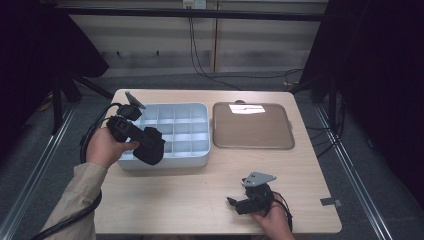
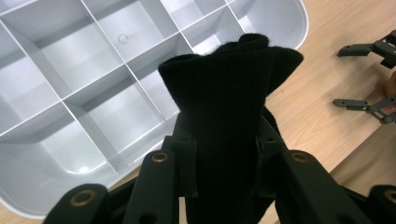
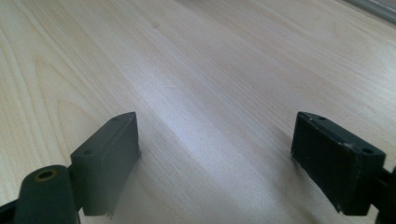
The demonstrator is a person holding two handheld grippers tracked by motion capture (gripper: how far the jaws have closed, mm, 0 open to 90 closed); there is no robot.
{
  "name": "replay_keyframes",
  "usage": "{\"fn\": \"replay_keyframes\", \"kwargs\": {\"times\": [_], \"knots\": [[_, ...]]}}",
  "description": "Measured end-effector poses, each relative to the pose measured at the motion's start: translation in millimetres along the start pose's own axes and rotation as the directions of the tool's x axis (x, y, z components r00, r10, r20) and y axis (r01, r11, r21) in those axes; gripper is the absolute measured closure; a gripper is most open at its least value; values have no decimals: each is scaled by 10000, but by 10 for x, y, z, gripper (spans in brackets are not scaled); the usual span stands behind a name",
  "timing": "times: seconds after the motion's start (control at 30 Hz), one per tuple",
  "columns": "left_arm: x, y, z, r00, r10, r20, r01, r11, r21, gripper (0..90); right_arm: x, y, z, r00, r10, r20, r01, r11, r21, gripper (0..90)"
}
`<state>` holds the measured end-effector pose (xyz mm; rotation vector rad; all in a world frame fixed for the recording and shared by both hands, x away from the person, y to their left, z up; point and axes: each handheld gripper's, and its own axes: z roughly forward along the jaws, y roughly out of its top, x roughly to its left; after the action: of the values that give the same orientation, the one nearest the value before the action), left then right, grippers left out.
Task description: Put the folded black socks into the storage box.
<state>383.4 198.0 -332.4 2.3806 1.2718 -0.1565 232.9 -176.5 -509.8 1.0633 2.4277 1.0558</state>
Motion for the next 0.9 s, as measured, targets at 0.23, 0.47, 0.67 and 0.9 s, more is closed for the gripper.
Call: {"fn": "replay_keyframes", "kwargs": {"times": [0.23,0.47,0.67,0.9], "knots": [[73,13,-19,9998,-144,-102,143,9999,-43,688,0,0,0,10000,-2,-1,2,10000,-2,149],[152,32,-42,9991,-336,-243,333,9994,-121,688,0,0,0,10000,-6,10,6,10000,2,149],[230,40,-66,9986,-478,-243,472,9986,-244,687,0,0,0,10000,1,1,-1,10000,-4,149],[309,45,-56,9971,-589,-479,580,9981,-192,687,0,0,-1,10000,-3,15,3,10000,10,149]]}}
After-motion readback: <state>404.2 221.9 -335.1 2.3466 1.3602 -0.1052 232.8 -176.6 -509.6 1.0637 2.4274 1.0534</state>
